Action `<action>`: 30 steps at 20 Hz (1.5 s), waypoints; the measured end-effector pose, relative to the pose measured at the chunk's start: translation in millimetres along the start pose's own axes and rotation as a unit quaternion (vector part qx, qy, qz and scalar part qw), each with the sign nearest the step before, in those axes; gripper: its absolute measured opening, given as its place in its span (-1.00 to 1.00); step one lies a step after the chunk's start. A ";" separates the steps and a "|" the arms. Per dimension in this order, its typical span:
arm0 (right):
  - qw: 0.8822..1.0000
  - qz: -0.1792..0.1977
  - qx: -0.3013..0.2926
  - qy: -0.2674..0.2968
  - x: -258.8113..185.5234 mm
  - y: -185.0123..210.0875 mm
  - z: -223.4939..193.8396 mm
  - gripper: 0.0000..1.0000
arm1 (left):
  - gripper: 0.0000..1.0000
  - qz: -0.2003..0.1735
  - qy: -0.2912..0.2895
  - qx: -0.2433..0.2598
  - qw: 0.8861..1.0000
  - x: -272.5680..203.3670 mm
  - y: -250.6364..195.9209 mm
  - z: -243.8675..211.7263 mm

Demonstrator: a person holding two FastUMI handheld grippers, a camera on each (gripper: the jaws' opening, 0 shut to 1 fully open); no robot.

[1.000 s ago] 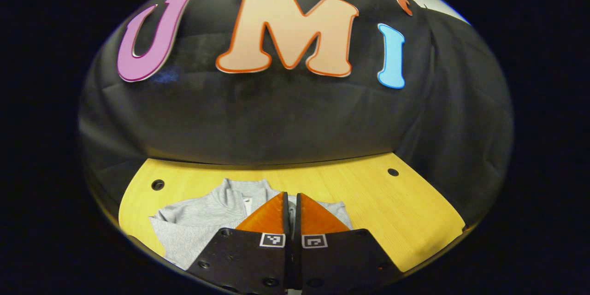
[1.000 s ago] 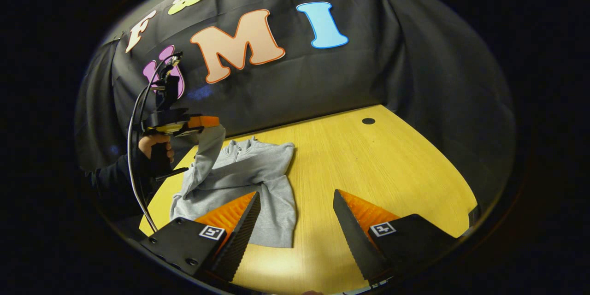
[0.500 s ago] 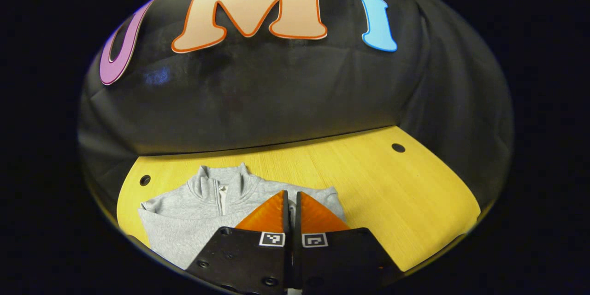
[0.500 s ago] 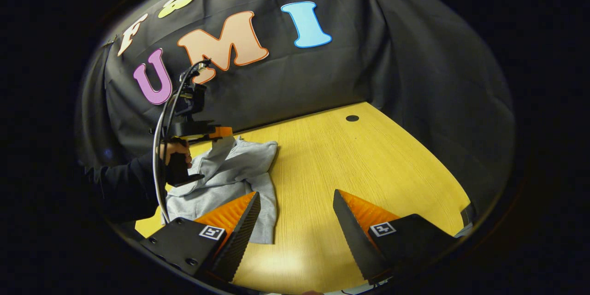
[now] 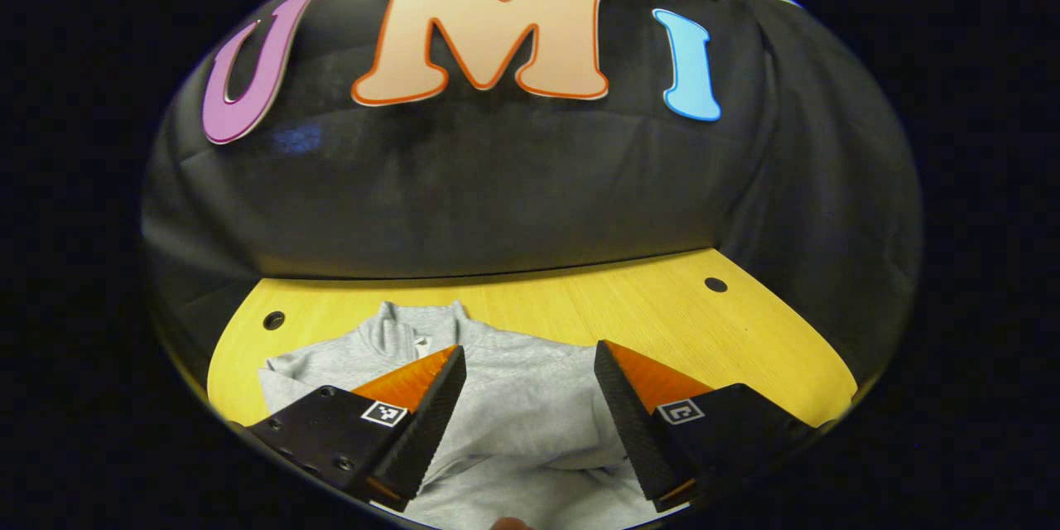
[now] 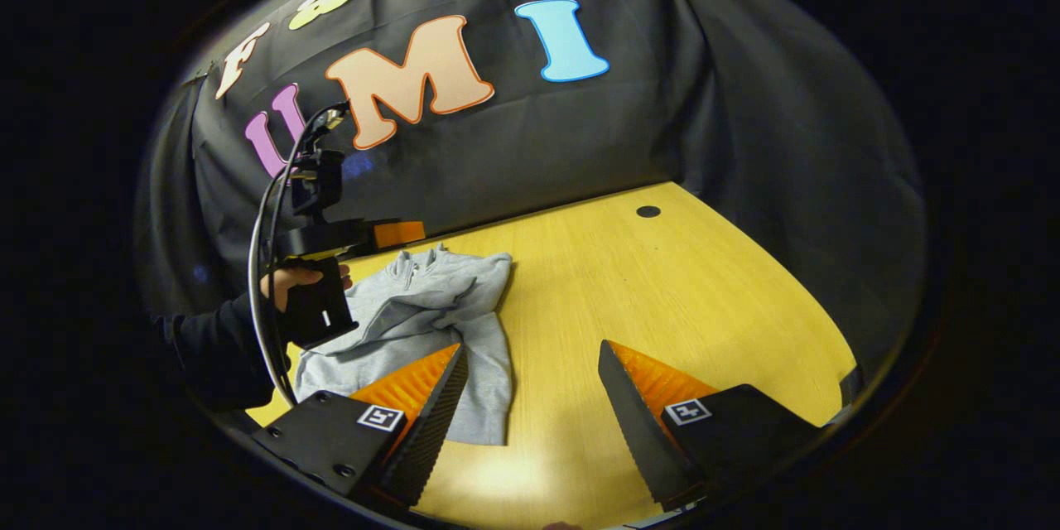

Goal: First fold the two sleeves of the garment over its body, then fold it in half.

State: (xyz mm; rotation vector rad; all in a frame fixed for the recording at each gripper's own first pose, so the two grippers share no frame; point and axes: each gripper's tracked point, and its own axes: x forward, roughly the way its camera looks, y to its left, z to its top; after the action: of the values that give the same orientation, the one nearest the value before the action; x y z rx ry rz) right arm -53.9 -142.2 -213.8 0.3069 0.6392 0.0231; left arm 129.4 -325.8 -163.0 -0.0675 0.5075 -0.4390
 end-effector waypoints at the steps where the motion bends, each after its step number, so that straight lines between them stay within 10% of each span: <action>1: 1.000 0.001 -0.012 -0.002 3.3 3.9 -1.4 0.96 | 0.87 0.009 -0.007 -0.002 1.000 -11.9 11.9 0.6; 17: 0.995 0.013 -0.096 0.016 62.4 67.7 -31.2 0.89 | 0.86 0.129 0.042 -0.046 0.990 -187.5 204.8 -124.8; 30: 0.985 -0.007 -0.120 0.126 73.7 62.1 -124.5 0.97 | 0.90 0.102 0.176 -0.076 0.976 -208.1 200.9 -260.4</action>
State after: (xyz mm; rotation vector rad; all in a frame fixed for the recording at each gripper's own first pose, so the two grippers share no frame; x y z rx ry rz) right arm -63.7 -40.3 -333.4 0.0655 0.8808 0.1257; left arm -81.3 -44.3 -329.9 -0.0847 0.8888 -0.2083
